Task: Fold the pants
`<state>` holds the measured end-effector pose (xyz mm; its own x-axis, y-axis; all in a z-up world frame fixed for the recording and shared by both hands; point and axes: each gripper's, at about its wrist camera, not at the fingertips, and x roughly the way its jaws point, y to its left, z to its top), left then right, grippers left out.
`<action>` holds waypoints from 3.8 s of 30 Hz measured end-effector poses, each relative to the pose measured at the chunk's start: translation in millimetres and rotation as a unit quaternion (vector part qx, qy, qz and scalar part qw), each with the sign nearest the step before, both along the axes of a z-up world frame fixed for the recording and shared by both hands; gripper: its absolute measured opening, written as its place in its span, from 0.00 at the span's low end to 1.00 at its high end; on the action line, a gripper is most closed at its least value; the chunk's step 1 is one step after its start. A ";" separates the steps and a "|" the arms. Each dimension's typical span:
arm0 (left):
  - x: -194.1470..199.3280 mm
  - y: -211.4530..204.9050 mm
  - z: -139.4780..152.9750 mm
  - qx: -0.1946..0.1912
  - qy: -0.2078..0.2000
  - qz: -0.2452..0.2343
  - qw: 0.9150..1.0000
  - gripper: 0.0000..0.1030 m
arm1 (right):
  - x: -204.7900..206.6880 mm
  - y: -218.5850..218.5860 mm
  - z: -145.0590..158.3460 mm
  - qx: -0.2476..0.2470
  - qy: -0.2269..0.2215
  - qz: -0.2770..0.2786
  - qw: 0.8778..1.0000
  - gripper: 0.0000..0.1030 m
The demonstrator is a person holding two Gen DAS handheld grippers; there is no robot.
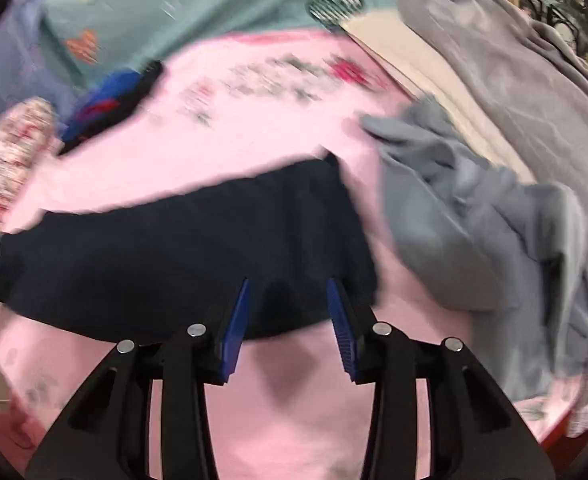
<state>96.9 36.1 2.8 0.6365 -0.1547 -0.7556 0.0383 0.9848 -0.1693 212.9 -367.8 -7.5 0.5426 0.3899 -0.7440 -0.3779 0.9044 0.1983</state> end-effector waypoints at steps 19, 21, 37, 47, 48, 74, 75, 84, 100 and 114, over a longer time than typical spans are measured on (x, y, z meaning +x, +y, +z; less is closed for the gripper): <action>63.2 -29.1 -24.4 0.053 0.061 0.024 0.996 0.96 | 23.0 98.8 6.2 -0.014 -0.008 0.074 0.997 0.48; 83.9 -25.0 -39.4 0.044 0.091 0.033 0.994 0.96 | 29.1 137.3 1.0 -0.009 -0.001 0.121 0.993 0.49; 69.0 -42.5 -27.1 0.032 0.063 0.023 0.997 0.96 | 64.4 6.5 -14.6 0.048 0.054 -0.056 0.996 0.46; 43.3 -90.2 -37.7 0.078 0.067 -0.065 0.993 0.98 | 14.7 26.4 -30.0 0.095 0.080 0.009 0.992 0.51; 41.0 -87.6 -37.8 0.071 0.063 -0.067 0.993 0.98 | 14.9 15.7 -29.7 0.103 0.081 -0.020 0.991 0.51; 37.9 -70.7 -42.7 0.016 0.050 -0.061 0.997 0.98 | 23.2 -65.7 -50.6 0.290 0.169 -0.333 0.881 0.55; 38.0 -70.2 -42.6 0.013 0.050 -0.061 0.997 0.98 | 24.8 -65.4 -51.8 0.291 0.170 -0.335 0.880 0.55; 39.0 -68.4 -41.6 0.002 0.047 -0.061 0.997 0.98 | 12.5 -75.0 -62.2 0.288 0.159 -0.343 0.880 0.11; 6.8 44.3 -14.7 -0.084 -0.030 0.090 0.992 0.98 | -40.9 116.4 48.7 0.142 -0.051 -0.047 0.987 0.09; -5.6 80.5 -36.5 -0.101 -0.019 0.122 0.987 0.98 | -91.1 244.8 -12.9 -0.003 0.016 0.201 0.979 0.39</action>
<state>91.3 116.6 -33.6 0.7013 -0.1375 -0.6995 -0.1857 0.9121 -0.3655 121.8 -123.0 -20.4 0.3222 0.5625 -0.7615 -0.6980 0.6845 0.2103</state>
